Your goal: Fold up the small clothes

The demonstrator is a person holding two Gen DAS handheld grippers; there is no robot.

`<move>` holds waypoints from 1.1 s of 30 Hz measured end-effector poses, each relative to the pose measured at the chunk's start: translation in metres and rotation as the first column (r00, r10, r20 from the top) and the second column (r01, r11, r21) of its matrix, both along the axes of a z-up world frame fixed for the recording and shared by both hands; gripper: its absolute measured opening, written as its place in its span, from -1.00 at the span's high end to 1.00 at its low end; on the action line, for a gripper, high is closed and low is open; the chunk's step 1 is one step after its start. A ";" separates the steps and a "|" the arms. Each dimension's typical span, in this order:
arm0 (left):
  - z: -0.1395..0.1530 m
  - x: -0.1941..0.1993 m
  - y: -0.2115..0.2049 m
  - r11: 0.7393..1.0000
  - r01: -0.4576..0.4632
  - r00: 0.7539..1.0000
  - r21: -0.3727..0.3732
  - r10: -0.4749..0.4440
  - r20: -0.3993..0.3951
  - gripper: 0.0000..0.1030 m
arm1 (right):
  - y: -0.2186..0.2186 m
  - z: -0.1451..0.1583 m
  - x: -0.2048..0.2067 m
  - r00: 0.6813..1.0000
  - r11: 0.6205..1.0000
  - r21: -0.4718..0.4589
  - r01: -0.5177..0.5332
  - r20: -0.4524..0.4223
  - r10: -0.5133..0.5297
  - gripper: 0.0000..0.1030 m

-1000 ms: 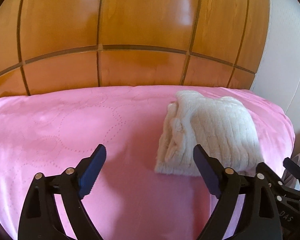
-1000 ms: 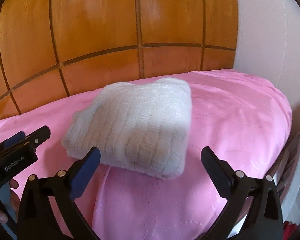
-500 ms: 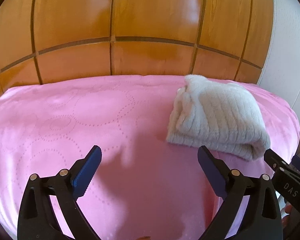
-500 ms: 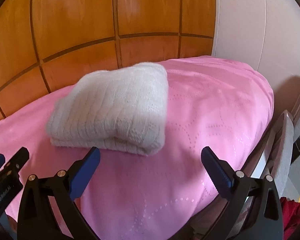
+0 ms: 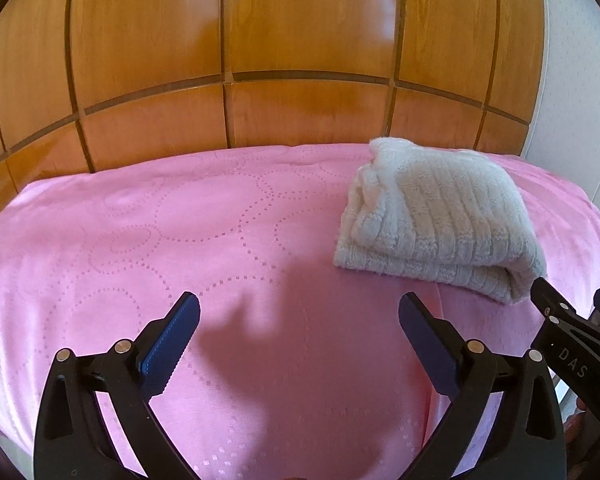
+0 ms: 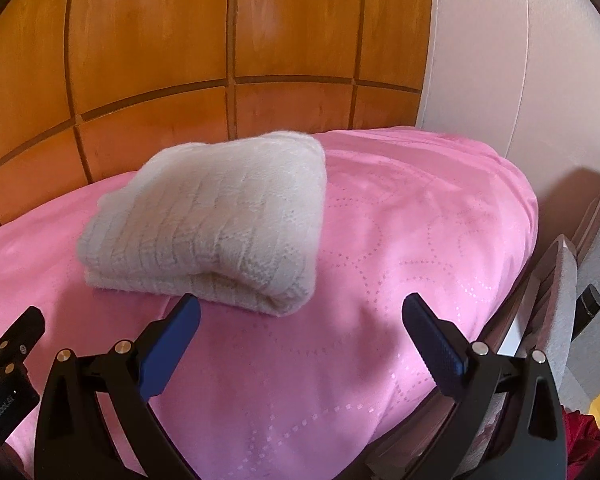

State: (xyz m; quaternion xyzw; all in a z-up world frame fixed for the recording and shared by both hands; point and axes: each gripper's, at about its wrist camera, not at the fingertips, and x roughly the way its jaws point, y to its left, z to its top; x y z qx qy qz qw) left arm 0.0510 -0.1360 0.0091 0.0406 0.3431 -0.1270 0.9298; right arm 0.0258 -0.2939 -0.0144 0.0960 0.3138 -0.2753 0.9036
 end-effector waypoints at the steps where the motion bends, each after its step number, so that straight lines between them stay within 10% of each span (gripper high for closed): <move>1: -0.001 0.000 -0.001 1.000 0.002 1.000 0.004 -0.002 -0.002 -0.92 | 0.000 0.000 0.000 1.000 1.000 0.003 0.002 0.000 -0.002 -0.95; 33: 0.002 -0.005 0.009 0.999 -0.032 0.999 -0.007 0.032 0.006 -0.92 | 0.019 0.008 -0.007 0.998 0.999 -0.037 -0.034 0.047 0.036 -0.95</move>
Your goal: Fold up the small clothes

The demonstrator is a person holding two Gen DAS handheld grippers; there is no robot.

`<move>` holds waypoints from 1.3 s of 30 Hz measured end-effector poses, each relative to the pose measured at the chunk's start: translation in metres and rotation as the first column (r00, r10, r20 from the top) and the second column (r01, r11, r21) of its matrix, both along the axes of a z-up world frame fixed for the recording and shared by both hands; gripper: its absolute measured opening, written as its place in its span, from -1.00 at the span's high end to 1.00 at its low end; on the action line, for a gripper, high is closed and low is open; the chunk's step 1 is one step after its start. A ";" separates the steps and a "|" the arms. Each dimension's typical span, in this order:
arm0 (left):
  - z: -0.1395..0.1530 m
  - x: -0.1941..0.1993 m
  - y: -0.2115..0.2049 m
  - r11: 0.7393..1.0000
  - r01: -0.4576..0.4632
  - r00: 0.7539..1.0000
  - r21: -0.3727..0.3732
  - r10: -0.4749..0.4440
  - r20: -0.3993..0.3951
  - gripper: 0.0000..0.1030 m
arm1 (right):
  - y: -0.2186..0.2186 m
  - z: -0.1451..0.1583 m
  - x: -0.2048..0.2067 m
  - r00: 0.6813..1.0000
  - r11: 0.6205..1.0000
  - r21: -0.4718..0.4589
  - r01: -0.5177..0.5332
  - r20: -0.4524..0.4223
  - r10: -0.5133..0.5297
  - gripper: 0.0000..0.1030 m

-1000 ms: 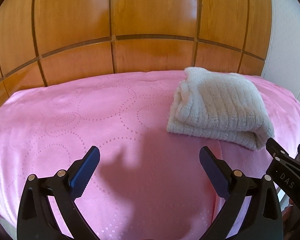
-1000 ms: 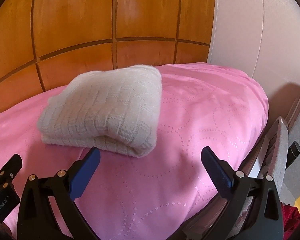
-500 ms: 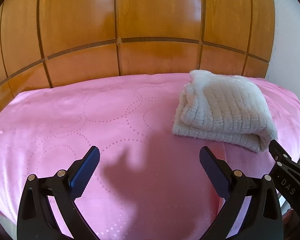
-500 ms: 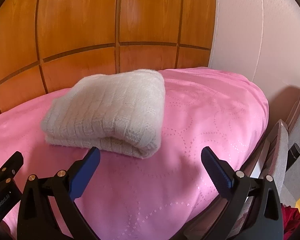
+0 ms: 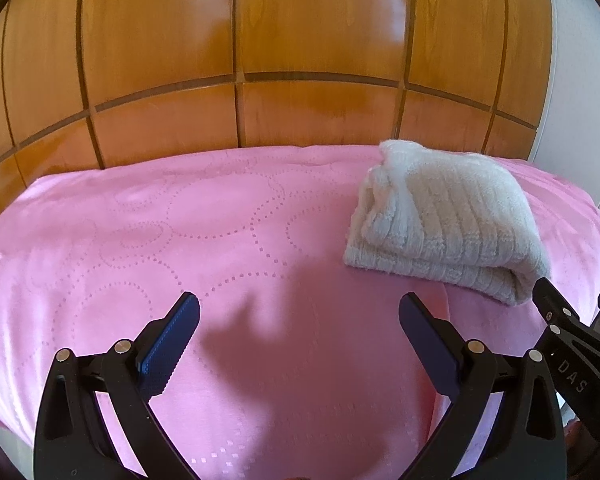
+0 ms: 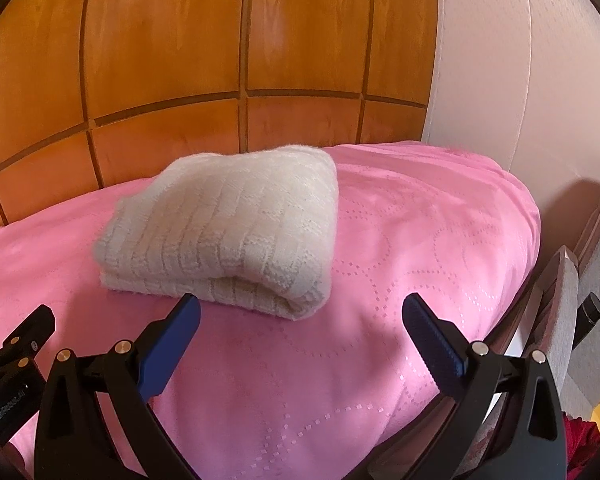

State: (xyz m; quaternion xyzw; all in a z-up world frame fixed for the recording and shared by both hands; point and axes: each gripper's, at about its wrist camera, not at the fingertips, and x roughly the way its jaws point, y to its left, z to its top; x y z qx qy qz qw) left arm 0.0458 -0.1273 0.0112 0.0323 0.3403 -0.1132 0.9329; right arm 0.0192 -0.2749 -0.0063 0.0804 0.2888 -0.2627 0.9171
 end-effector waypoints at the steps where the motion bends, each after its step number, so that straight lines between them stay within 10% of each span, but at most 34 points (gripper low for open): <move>1: 0.001 -0.001 0.001 1.000 0.000 1.000 -0.004 0.000 0.003 -0.92 | 0.001 0.000 0.000 1.000 1.000 -0.001 -0.003 0.000 0.003 -0.95; 39: 0.010 -0.007 0.002 0.999 0.017 1.000 -0.041 -0.016 0.025 -0.92 | 0.011 -0.001 -0.005 1.000 1.000 0.015 0.003 -0.005 -0.003 -0.96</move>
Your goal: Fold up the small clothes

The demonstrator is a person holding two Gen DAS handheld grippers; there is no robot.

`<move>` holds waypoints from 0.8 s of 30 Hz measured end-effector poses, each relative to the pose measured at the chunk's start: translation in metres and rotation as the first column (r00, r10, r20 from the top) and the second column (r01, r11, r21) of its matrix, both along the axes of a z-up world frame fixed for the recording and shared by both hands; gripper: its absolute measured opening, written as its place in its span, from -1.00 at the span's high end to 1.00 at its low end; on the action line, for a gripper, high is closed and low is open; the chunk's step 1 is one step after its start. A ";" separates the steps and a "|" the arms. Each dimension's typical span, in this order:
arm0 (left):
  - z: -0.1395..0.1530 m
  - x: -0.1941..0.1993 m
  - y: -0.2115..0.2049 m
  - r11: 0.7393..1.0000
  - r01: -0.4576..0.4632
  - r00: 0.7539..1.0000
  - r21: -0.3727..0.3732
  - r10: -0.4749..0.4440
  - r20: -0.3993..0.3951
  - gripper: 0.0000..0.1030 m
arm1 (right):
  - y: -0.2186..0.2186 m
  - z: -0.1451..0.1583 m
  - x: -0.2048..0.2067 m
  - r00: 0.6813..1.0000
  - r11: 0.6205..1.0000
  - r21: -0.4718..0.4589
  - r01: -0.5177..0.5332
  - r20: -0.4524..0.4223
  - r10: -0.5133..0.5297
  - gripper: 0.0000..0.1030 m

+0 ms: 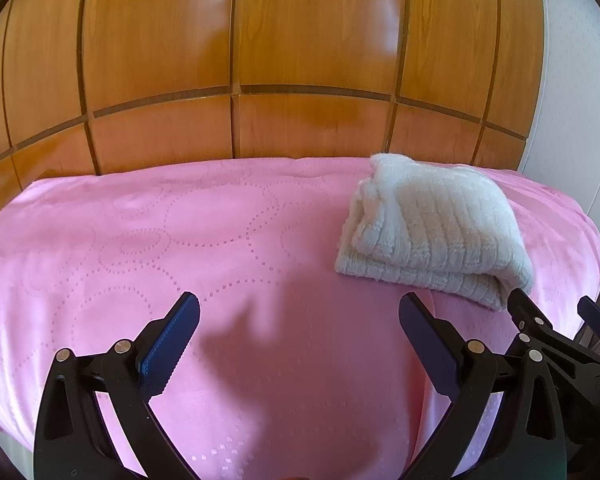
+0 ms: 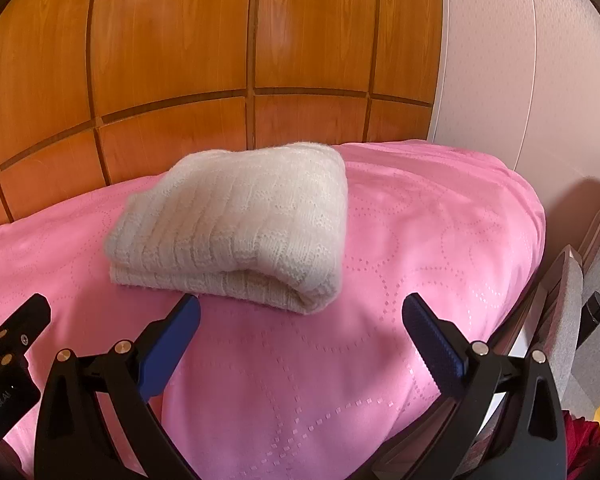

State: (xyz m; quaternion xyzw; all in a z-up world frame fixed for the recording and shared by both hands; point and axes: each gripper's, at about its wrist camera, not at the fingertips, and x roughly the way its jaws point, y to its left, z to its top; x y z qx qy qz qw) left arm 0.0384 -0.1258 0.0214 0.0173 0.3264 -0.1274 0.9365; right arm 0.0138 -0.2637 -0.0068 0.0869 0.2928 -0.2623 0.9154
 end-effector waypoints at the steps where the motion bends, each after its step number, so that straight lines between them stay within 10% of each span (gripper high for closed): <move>1: 0.000 0.000 0.000 1.000 0.000 1.000 0.001 0.000 0.000 -0.92 | 0.000 0.000 0.000 1.000 1.000 -0.001 0.001 0.000 -0.001 -0.96; 19: -0.013 0.012 -0.002 1.000 -0.003 0.999 0.011 0.004 -0.038 -0.92 | -0.011 -0.005 0.004 1.000 1.000 0.020 -0.004 -0.012 0.004 -0.96; 24: -0.026 0.047 0.031 0.994 -0.059 0.990 -0.087 0.047 -0.133 -0.92 | -0.055 -0.001 0.009 0.996 0.994 0.056 0.093 -0.011 -0.093 -0.96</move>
